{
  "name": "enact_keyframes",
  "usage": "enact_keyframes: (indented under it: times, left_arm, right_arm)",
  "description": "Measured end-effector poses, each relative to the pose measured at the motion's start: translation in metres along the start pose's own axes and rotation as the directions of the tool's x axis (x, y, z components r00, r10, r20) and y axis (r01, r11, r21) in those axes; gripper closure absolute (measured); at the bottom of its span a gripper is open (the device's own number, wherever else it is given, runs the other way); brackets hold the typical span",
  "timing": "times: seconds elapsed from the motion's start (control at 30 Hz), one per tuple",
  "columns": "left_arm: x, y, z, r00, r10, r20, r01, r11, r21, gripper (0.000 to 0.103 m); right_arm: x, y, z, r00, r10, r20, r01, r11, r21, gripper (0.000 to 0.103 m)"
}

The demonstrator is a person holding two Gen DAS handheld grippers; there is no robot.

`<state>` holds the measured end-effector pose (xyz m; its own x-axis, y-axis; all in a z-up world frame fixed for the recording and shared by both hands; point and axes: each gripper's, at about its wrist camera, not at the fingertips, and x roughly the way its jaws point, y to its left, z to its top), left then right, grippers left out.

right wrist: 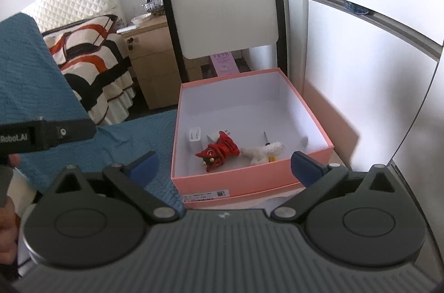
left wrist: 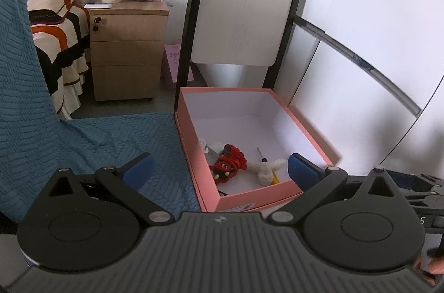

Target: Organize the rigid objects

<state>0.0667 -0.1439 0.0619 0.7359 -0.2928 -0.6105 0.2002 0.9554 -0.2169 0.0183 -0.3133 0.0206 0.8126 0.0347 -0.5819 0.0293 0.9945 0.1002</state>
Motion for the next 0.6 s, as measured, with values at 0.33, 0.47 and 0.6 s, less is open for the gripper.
enact_keyframes:
  times: [0.33, 0.47, 0.6]
  left_arm:
    - [0.0013, -0.0008, -0.0044, 1.000, -0.002, 0.002, 0.003, 1.000, -0.020, 0.000]
    - [0.0008, 0.0001, -0.0058, 1.000, 0.005, 0.007, -0.005, 1.000, -0.022, 0.000]
    - [-0.0002, -0.0043, -0.0088, 0.999, 0.029, 0.027, -0.029, 1.000, -0.010, 0.000]
  right_arm:
    - [-0.0018, -0.0017, 0.0016, 1.000, 0.003, -0.003, -0.003, 1.000, -0.003, 0.000]
    - [-0.0037, -0.0017, -0.0010, 1.000, 0.002, -0.001, -0.002, 1.000, -0.003, 0.000]
    - [-0.0020, -0.0036, -0.0019, 1.000, 0.003, -0.006, -0.003, 1.000, 0.005, 0.000]
